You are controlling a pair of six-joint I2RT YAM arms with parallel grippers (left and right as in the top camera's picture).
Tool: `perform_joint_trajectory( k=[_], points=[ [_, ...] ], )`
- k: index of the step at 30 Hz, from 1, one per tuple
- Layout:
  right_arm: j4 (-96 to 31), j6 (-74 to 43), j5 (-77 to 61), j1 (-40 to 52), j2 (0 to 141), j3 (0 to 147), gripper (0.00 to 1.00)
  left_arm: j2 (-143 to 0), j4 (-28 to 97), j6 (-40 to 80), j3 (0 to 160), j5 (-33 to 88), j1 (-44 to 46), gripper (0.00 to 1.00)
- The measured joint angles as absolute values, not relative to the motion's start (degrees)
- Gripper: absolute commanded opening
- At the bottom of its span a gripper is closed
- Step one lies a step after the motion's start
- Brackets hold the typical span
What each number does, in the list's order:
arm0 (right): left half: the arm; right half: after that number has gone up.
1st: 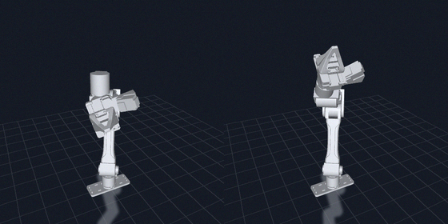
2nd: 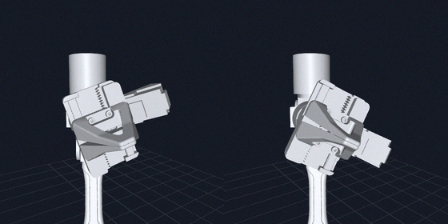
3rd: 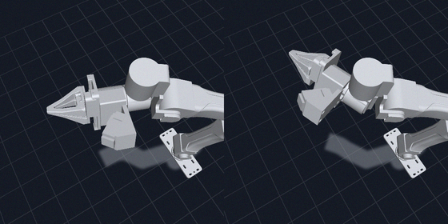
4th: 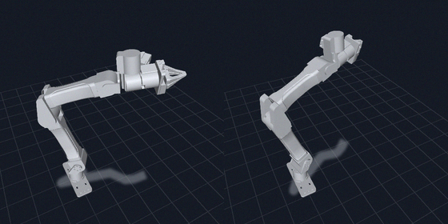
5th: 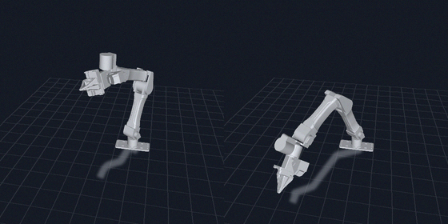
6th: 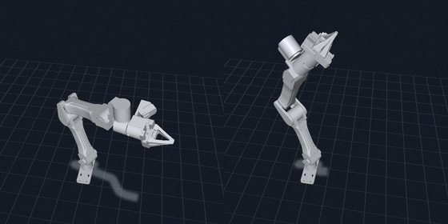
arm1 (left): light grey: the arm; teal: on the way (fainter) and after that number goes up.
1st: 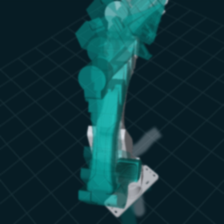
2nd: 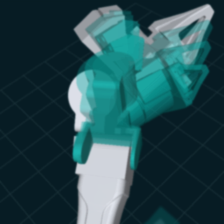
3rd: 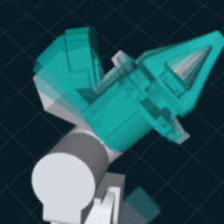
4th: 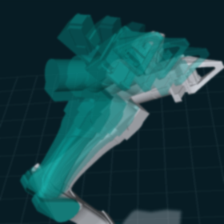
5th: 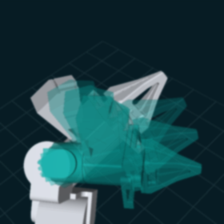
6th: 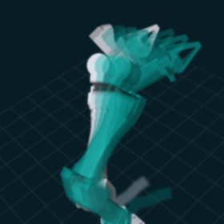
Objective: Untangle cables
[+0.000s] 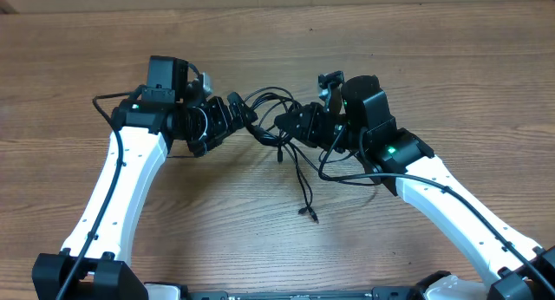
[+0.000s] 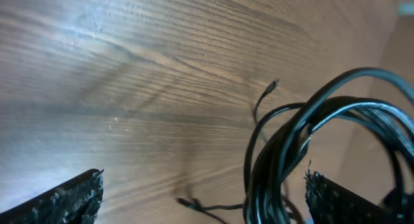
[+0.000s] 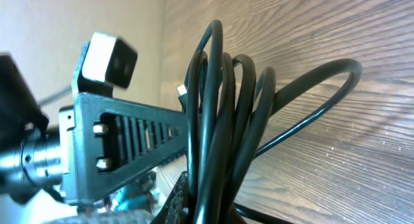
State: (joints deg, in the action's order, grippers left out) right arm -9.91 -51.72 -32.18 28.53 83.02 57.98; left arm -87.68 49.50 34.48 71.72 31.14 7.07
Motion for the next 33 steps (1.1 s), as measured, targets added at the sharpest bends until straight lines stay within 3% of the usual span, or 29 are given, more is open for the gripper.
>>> perform_joint_trajectory(
  k=[6,9,11,14,18,21,24,27,31,33],
  points=[
    [-9.89,-58.5,-30.65,28.53,83.02,57.98,0.04,-87.68,49.5,49.34,71.72,32.84,8.62,0.99],
    [-9.93,-60.53,-30.59,28.53,83.02,57.98,0.04,-87.68,49.52,55.2,71.72,32.99,10.48,0.91],
    [-9.93,-61.71,-30.59,28.53,83.02,57.98,0.04,-87.68,49.5,58.74,71.72,32.88,11.73,0.78],
    [-9.91,-63.31,-30.59,28.53,83.02,57.98,0.04,-87.68,49.52,63.51,71.7,31.99,13.21,0.39],
    [-9.96,-64.99,-30.87,28.53,83.02,57.98,0.04,-87.68,48.45,68.95,71.26,30.89,14.57,0.31],
    [-9.98,-65.49,-31.75,28.53,83.05,57.98,0.04,-87.68,45.69,71.96,69.01,29.26,15.0,0.17],
    [-9.93,-65.56,-32.88,28.53,83.22,57.98,0.04,-87.68,42.3,72.9,66.11,26.41,15.44,0.18],
    [-7.55,-65.58,-35.42,28.03,83.96,57.93,0.04,-87.64,41.69,71.46,64.51,22.15,16.08,0.32],
    [3.77,-65.6,-43.03,24.93,84.29,57.76,0.04,-87.66,42.06,66.43,62.04,14.9,15.99,0.42],
    [9.5,-65.8,-46.94,23.46,84.29,57.82,0.04,-87.66,42.13,63.57,61.76,12.6,16.01,0.53]
  ],
)
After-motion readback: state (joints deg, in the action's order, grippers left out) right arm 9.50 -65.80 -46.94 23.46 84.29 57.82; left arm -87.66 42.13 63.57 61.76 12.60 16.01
